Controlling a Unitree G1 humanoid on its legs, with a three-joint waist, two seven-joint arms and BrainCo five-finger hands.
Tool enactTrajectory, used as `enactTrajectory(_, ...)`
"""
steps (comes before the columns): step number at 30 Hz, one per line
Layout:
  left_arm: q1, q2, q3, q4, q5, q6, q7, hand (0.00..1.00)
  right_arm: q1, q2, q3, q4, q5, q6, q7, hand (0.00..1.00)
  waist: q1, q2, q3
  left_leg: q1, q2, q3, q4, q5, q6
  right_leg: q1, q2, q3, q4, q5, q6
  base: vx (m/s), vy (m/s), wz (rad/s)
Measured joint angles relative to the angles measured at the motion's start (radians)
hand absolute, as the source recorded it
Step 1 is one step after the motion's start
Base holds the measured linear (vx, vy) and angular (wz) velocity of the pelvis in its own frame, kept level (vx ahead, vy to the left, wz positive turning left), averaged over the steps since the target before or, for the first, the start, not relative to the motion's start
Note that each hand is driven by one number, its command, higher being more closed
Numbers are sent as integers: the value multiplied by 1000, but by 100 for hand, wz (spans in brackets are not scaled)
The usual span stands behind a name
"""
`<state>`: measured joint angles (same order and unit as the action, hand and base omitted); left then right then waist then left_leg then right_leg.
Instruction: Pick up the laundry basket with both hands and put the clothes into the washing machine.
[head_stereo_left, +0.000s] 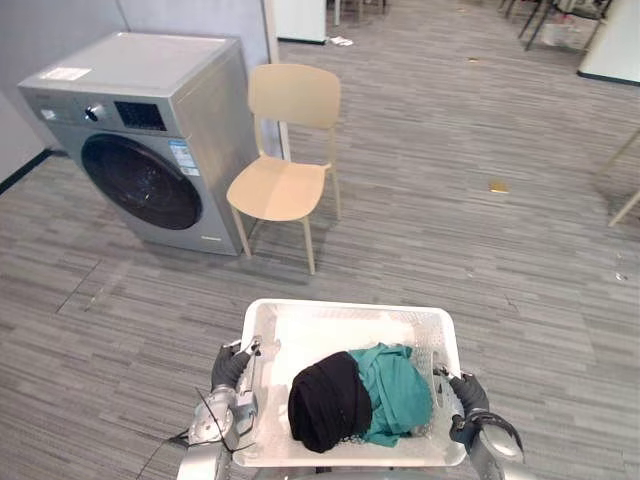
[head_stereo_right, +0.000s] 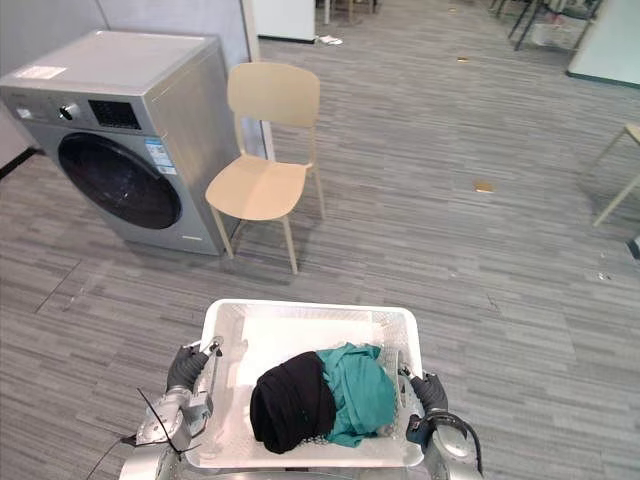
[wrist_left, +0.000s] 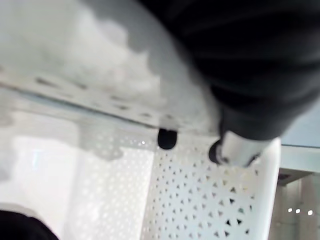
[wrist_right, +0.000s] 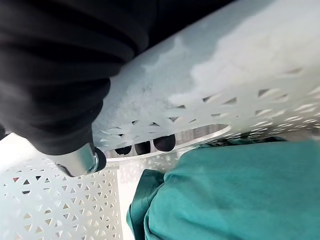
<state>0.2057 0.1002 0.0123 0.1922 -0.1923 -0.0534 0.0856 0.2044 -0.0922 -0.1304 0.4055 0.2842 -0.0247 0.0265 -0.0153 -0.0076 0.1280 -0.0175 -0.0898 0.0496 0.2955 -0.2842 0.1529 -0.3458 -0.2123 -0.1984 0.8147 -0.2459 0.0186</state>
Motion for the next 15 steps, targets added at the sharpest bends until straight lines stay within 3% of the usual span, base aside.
enactTrajectory(1,-20,5,-19,-7,0,-1,-3,100,2,10,-19,-6,17,-5,0,100,-2,3,5,57,2,-28,-34,-10,-3,-14,30,-32,-175,20,17,526,43,85)
enactTrajectory(2,-34,5,-27,-8,0,0,-9,100,8,8,-26,-23,21,-5,-2,100,1,13,10,115,1,-54,-65,-24,-12,-23,67,-48,-372,85,47,668,36,77)
enactTrajectory(4,-37,10,-36,-21,2,0,-19,100,42,21,-36,-65,26,-9,-4,100,-10,-5,-2,183,-7,-107,-103,-62,-30,-35,112,-1,-618,197,93,676,-30,85)
enactTrajectory(6,-29,5,-51,-25,3,-1,-22,100,75,30,-53,-82,32,-22,-3,100,-45,3,-25,255,26,-167,-83,-106,-76,-35,161,93,-582,281,10,818,-114,121)
enactTrajectory(7,-36,-12,-54,-37,9,0,-27,100,79,22,-63,-91,36,-20,-6,100,-61,13,-28,209,41,-161,90,-113,-94,-24,166,72,-516,336,-20,810,-76,103)
enactTrajectory(8,-38,-35,-59,-46,10,1,-30,100,76,-7,-66,-104,53,-18,-5,100,-62,67,-26,112,88,-143,357,-76,-183,18,185,25,-478,267,-32,800,-76,82)
enactTrajectory(9,-39,-43,-57,-47,10,1,-31,100,76,-18,-61,-115,61,-15,-6,100,-56,87,-21,63,113,-129,491,-11,-287,48,202,14,-472,240,-39,785,-50,36)
enactTrajectory(10,-36,-50,-45,-47,10,2,-34,100,75,-27,-51,-128,64,-9,-9,100,-40,105,-9,-7,156,-104,669,167,-395,108,225,13,-473,203,-50,760,-52,14)
enactTrajectory(11,-33,-51,-43,-47,10,1,-37,100,75,-30,-45,-134,74,-8,-13,100,-23,123,0,-94,233,-69,897,216,-389,207,253,4,-499,161,-58,744,-44,20)
enactTrajectory(12,-38,-45,-48,-47,10,0,-42,100,78,-29,-44,-134,87,-8,-20,100,-19,123,12,-147,281,-42,1017,198,-357,292,264,-1,-532,144,-60,698,-34,29)
enactTrajectory(14,-49,-28,-49,-46,6,-3,-42,100,67,-29,-35,-131,98,-8,-34,100,0,71,41,-273,390,103,1051,99,-197,464,237,35,-637,139,-60,652,-4,10)
enactTrajectory(15,-59,-27,-49,-46,6,-3,-42,100,55,-29,-35,-124,100,-9,-38,100,4,60,46,-305,411,132,1004,83,-178,486,222,45,-651,139,-59,579,73,-23)
